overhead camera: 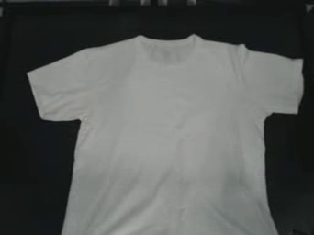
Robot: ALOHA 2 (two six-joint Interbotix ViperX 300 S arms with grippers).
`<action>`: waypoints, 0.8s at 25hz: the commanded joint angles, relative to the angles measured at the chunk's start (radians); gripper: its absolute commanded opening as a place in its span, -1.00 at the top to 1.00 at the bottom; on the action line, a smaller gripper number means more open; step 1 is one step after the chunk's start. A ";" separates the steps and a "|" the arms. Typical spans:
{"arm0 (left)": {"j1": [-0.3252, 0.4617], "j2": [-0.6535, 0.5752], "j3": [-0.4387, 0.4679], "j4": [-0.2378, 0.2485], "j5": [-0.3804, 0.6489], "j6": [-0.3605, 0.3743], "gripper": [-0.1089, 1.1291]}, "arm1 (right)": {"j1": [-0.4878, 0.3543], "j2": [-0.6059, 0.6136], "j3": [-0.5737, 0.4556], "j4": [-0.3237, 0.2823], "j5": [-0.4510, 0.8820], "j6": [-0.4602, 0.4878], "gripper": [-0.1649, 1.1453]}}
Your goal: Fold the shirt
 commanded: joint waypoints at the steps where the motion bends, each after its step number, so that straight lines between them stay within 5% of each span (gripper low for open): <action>1: -0.005 -0.060 -0.058 0.048 0.103 0.021 0.72 | 0.005 -0.071 -0.031 -0.055 0.078 -0.015 0.64; 10: 0.094 -0.130 0.012 0.115 0.158 0.186 0.72 | -0.123 -0.330 0.091 -0.084 0.129 -0.112 0.65; 13: 0.133 -0.198 0.092 0.153 0.152 0.189 0.72 | -0.166 -0.383 0.123 -0.109 0.152 -0.138 0.65; 20: 0.255 -0.373 0.259 0.161 0.077 0.192 0.72 | -0.264 -0.443 0.152 -0.146 0.167 -0.215 0.65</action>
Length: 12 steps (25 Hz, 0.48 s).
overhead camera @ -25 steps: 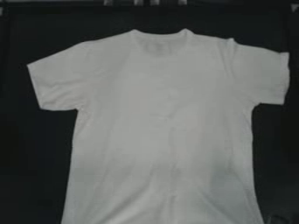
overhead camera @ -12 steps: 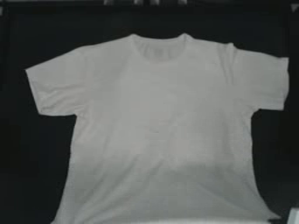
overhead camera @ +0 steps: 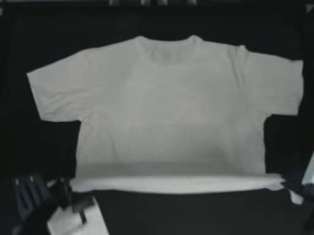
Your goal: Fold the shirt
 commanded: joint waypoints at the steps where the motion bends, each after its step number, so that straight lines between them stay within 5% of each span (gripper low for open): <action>1: 0.064 -0.133 0.063 0.008 -0.046 0.009 0.72 | -0.061 -0.034 0.000 -0.017 0.029 0.000 0.65; 12: 0.377 -0.318 0.235 0.009 -0.252 0.080 0.72 | -0.308 -0.156 0.063 -0.094 0.029 -0.064 0.66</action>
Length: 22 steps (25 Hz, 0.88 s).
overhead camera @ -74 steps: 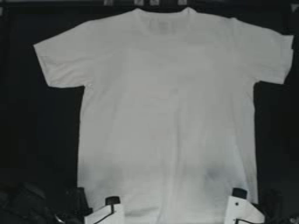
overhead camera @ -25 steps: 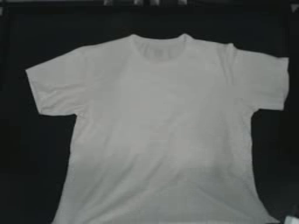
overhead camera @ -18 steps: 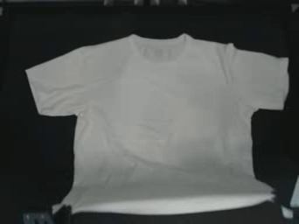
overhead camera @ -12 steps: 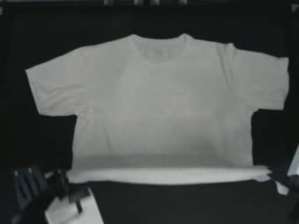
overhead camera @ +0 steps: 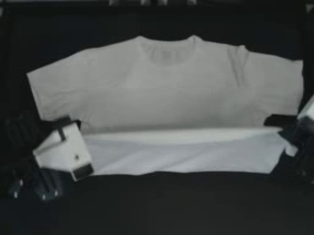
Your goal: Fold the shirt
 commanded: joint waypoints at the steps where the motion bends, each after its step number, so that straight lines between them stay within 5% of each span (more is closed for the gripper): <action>1: 0.135 -0.075 0.018 0.006 -0.044 0.020 0.72 | -0.078 -0.066 0.025 -0.038 -0.041 -0.011 0.65; 6: 0.284 -0.083 0.044 0.008 -0.132 0.126 0.72 | -0.252 -0.107 0.083 -0.043 -0.112 -0.091 0.65; 22: 0.733 0.029 0.083 0.021 -0.440 0.227 0.72 | -0.859 -0.057 0.186 -0.057 -0.482 -0.290 0.65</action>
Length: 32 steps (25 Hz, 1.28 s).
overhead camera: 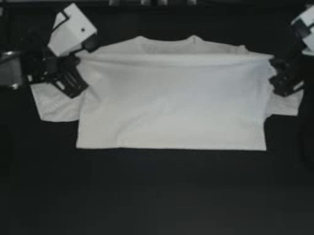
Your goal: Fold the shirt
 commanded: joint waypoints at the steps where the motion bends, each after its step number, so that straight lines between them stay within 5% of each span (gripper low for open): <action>1: 0.087 0.034 -0.017 0.009 -0.054 0.023 0.72 | -0.115 0.015 0.006 -0.008 -0.091 -0.023 0.65; 8: 0.198 0.104 -0.023 0.041 -0.112 0.037 0.72 | -0.291 0.118 0.009 -0.014 -0.224 -0.057 0.65; 21: 0.374 0.256 -0.025 0.029 -0.261 0.074 0.72 | -0.515 0.296 0.044 -0.067 -0.439 -0.057 0.65; 26: 0.397 0.310 -0.043 -0.058 -0.278 0.072 0.72 | -0.537 0.371 0.054 -0.051 -0.488 -0.055 0.65; 32: 0.399 0.373 -0.078 -0.061 -0.282 0.074 0.72 | -0.546 0.463 0.044 -0.054 -0.517 -0.044 0.65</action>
